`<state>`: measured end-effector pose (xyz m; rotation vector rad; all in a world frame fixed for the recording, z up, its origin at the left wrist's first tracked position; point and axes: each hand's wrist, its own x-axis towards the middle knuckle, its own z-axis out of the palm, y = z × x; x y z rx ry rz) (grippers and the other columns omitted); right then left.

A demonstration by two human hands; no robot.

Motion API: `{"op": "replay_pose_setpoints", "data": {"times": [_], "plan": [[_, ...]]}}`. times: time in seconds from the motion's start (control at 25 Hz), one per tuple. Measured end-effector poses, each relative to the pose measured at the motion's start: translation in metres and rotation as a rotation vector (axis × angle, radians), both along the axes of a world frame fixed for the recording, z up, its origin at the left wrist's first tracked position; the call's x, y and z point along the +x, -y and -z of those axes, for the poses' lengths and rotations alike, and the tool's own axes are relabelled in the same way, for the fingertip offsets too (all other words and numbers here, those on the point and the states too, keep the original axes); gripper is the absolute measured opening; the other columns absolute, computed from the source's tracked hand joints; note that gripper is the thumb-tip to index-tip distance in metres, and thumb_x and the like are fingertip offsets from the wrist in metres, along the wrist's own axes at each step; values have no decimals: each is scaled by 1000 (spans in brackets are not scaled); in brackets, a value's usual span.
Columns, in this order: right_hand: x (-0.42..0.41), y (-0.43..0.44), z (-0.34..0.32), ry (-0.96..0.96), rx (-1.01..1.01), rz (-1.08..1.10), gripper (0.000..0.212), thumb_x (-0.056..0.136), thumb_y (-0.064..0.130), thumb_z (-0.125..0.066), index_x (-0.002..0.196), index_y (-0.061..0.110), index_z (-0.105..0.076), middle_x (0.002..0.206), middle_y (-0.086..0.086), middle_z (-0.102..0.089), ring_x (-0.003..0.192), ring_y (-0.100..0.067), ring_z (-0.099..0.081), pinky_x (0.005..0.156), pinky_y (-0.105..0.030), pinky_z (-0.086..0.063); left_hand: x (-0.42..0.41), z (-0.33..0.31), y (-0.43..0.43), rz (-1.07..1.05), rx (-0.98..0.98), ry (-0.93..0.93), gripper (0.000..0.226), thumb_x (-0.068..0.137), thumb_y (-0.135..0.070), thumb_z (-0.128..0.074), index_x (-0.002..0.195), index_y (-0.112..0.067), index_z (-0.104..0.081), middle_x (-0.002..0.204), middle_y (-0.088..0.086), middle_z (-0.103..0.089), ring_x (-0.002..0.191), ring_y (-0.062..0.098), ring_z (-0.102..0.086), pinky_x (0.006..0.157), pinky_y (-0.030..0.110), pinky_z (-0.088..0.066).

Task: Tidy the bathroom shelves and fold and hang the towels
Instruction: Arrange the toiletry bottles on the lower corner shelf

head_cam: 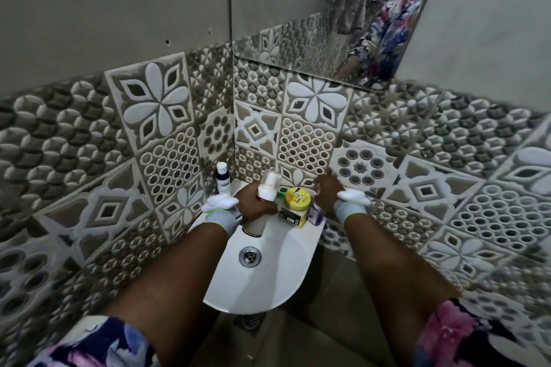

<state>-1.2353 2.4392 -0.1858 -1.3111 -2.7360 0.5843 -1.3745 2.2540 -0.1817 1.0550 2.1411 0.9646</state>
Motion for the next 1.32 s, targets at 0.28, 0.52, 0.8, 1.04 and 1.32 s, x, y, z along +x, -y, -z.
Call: {"op": "replay_pose_setpoints", "data": {"times": [0.28, 0.52, 0.8, 1.04, 1.32], "plan": [[8, -6, 39, 35, -9, 24, 30, 85, 21, -55, 113, 9, -55, 121, -16, -56, 111, -33, -57, 88, -35, -48, 6, -5, 19, 2, 0, 71, 44, 65, -38, -86, 93, -15, -60, 84, -2, -66, 75, 12, -61, 64, 17, -48], [10, -10, 45, 83, -52, 46, 20, 74, 19, -63, 94, 13, -60, 106, -12, -64, 95, -31, -62, 80, -37, -54, 5, -1, 19, -56, 59, 181, 50, 62, -26, -90, 100, -19, -58, 92, -1, -67, 82, 13, -62, 73, 27, -50], [9, 2, 7, 79, -438, -84, 20, 64, 19, -85, 75, 15, -69, 86, -11, -70, 84, -26, -69, 74, -37, -57, -1, 7, 24, -184, 73, 340, 51, 59, -25, -92, 98, -8, -66, 96, 12, -72, 76, 18, -65, 61, 28, -56], [-58, 78, -12, 34, -986, -304, 23, 80, 9, -72, 95, 17, -57, 76, 1, -69, 80, -19, -66, 71, -34, -55, -26, 20, 84, -417, 131, 437, 66, 43, -39, -95, 94, -17, -58, 78, 2, -67, 68, 24, -64, 61, 36, -55], [-142, 226, 20, 220, -1199, -609, 8, 92, 18, -57, 88, 23, -54, 85, 2, -60, 76, -18, -60, 74, -39, -54, -33, 43, 248, -640, 70, 713, 20, 70, -11, -68, 80, 1, -55, 55, 13, -60, 39, 22, -55, 42, 25, -48]]}}
